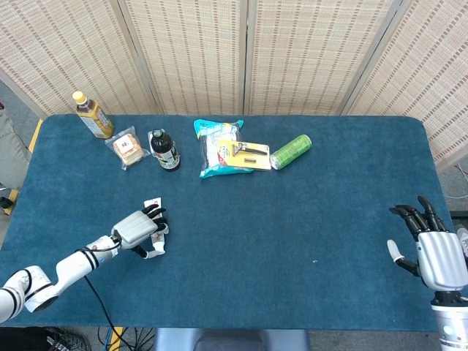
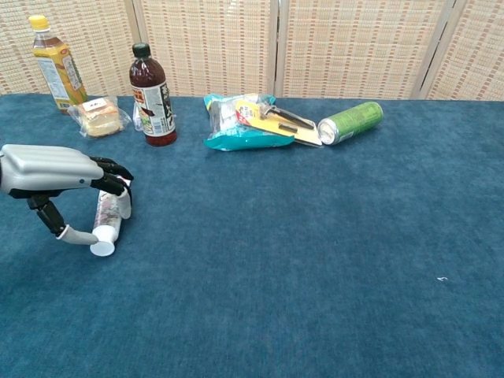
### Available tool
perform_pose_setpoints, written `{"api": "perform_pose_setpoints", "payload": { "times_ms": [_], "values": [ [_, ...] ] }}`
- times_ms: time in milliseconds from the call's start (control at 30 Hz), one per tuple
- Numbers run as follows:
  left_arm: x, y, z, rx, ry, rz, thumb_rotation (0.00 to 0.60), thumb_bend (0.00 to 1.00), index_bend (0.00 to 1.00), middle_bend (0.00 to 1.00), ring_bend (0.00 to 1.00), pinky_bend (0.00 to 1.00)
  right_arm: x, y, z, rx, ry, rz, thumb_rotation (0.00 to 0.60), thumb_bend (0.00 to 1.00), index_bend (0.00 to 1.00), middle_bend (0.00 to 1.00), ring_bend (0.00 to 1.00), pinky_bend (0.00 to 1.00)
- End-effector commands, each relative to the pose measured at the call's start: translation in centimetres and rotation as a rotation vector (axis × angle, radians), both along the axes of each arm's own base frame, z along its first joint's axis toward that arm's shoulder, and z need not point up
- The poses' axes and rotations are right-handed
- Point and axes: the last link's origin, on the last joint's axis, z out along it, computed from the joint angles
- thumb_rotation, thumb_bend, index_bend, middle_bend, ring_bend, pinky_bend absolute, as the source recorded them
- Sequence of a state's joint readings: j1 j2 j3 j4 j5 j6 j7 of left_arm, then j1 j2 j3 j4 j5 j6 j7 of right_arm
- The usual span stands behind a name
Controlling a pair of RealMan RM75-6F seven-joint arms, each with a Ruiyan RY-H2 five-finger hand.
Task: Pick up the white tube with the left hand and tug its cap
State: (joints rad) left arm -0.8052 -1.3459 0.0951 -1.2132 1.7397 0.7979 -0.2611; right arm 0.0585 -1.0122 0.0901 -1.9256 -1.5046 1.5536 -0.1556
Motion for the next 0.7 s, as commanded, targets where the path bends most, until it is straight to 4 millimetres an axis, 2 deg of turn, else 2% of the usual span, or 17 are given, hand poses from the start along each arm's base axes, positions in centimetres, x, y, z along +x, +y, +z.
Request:
{"api": "perform_pose_setpoints", "payload": {
  "times_ms": [33,267,433,700],
  "values": [
    [-0.4,0.0,0.1,0.002,0.021,0.000,0.353,0.25,0.30,0.23,0.00,0.00,0.0,0.0,0.0,0.001,0.000,0.000,0.600,0.27,0.26,0.26,0.13,0.27],
    [-1.3,0.4,1.0,0.035,0.048,0.032,0.348,0.25,0.31,0.25,0.00,0.00,0.1,0.0,-0.2,0.002,0.008,0.000,0.600,0.27,0.26,0.26,0.12,0.25],
    [-2.5,1.1,1.8,0.066,0.087,0.068,0.361,0.25,0.31,0.25,0.00,0.00,0.2,0.0,-0.3,0.009,0.007,0.004,0.600,0.27,0.26,0.25,0.12,0.24],
    [-4.4,2.4,3.2,0.132,0.118,0.157,0.348,0.25,0.31,0.25,0.00,0.00,0.3,-0.1,-0.6,0.017,0.007,0.010,0.600,0.27,0.26,0.25,0.12,0.24]
  ]
}}
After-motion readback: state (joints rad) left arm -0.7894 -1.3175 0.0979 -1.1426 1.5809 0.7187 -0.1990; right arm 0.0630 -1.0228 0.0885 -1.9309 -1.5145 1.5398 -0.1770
